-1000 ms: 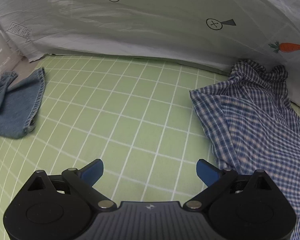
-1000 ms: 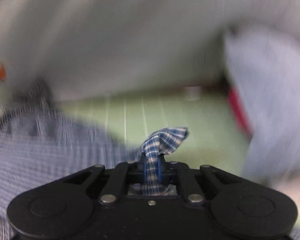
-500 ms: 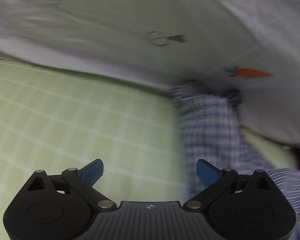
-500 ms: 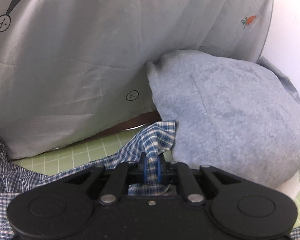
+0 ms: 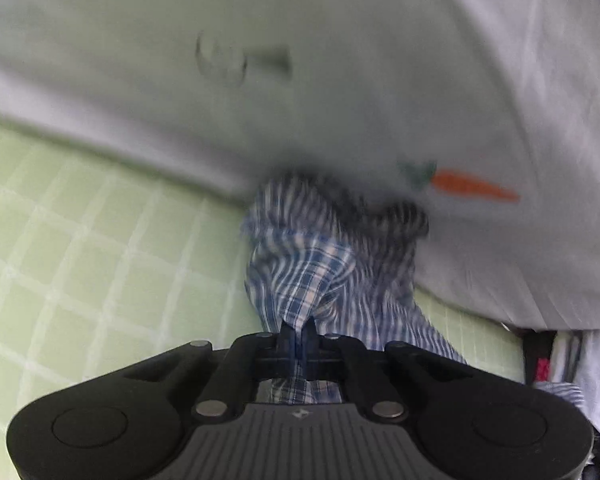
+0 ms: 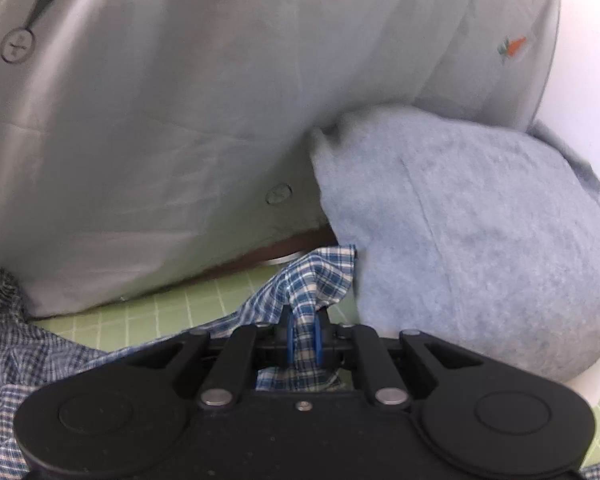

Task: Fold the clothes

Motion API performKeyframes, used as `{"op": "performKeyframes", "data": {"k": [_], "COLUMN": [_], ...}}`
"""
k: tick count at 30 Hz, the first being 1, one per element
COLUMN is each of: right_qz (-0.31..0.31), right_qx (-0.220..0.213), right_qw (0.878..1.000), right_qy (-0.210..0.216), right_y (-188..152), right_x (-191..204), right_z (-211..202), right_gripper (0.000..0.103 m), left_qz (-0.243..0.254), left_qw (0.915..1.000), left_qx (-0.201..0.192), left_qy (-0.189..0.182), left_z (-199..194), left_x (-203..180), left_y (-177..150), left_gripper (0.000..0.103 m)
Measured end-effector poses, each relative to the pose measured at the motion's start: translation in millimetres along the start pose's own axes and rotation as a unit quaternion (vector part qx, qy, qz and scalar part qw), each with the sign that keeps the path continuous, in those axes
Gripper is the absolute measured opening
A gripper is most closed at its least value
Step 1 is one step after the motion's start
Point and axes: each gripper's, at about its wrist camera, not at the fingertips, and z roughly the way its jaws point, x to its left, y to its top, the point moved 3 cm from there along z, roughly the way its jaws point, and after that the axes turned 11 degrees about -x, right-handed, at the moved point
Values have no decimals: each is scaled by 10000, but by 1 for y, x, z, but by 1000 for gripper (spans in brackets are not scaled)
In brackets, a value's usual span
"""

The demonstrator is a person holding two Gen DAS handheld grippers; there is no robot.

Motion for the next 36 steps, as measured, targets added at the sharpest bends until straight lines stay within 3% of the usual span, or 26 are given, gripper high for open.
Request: {"op": "performKeyframes", "data": {"k": [4, 10, 14, 16, 18, 21, 24, 27, 30, 33, 36], "right_qz": [-29, -489, -652, -655, -693, -718, -1039, -1936, -2410, -2674, -3275], "right_qx": [-333, 201, 453, 488, 451, 261, -139, -673, -924, -1038, -1065], "right_qw": [9992, 9984, 9967, 9965, 9964, 9966, 9928, 9731, 9546, 9416, 9155], "right_qy": [218, 203, 137, 163, 206, 308, 571, 1052, 1488, 1765, 2080], "right_y": [15, -19, -37, -39, -38, -31, -21, -20, -31, -55, -97], "right_x": [13, 39, 42, 42, 43, 46, 60, 89, 110, 125, 140], "right_z": [-13, 18, 29, 28, 25, 6, -27, -76, -129, -179, -233], "right_gripper": [9, 8, 8, 8, 8, 8, 9, 8, 8, 8, 8], "left_qz": [364, 297, 342, 370, 397, 439, 288, 241, 202, 196, 272], "left_qw": [9979, 9964, 9944, 9930, 9915, 9890, 9892, 9883, 9885, 9892, 9889], "left_qx": [-475, -217, -256, -279, -302, -337, -521, -656, -718, -736, -653], "left_qy": [260, 764, 970, 1084, 1198, 1368, 1340, 1357, 1317, 1254, 1307], "left_z": [-15, 15, 4, -3, -9, -20, -58, -112, -166, -213, -251], "left_x": [7, 39, 44, 45, 47, 49, 46, 41, 38, 39, 41], "left_y": [32, 27, 26, 26, 26, 26, 24, 10, -18, -58, -105], "left_gripper": [2, 2, 4, 15, 40, 63, 70, 72, 72, 73, 73]}}
